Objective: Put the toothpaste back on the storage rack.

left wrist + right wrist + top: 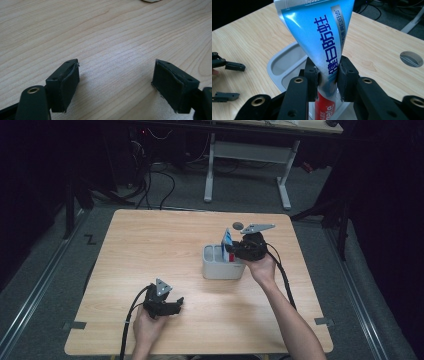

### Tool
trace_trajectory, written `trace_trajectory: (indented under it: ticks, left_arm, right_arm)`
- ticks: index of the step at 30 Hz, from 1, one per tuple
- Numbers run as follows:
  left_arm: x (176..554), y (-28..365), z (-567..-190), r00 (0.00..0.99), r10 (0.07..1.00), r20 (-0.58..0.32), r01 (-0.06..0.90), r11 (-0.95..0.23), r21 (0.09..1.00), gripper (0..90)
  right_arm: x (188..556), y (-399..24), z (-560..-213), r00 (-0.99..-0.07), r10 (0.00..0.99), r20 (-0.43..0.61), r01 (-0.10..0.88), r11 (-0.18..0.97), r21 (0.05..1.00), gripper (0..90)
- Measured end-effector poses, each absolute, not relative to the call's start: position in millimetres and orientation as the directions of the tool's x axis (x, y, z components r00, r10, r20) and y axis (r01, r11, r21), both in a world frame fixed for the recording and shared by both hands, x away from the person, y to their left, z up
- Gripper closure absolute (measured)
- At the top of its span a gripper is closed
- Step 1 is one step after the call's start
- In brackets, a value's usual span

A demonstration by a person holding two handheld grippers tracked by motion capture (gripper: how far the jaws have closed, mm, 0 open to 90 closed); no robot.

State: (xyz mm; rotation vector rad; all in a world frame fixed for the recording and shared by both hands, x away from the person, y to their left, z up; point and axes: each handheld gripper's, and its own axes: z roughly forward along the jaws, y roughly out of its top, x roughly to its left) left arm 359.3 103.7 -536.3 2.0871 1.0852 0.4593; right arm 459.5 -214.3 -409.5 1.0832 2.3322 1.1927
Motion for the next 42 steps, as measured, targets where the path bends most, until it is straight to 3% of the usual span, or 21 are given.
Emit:
trace_trajectory:
  ticks: [20,34,42]
  left_arm:
    - [359,104,-536,0.58,0.814,-0.017,0.556,-0.381,0.739,22.2]
    - [360,104,-536,0.58,0.814,-0.018,0.555,-0.38,0.74,22.2]
    - [359,104,-536,0.58,0.814,-0.017,0.555,-0.38,0.74,22.2]
  right_arm:
    - [467,-212,-413,-0.657,0.748,0.094,0.502,0.341,0.795,69.6]
    - [462,-220,-411,-0.634,0.765,0.113,0.502,0.296,0.813,56.8]
    - [458,-226,-406,-0.638,0.761,0.121,0.495,0.285,0.821,55.9]
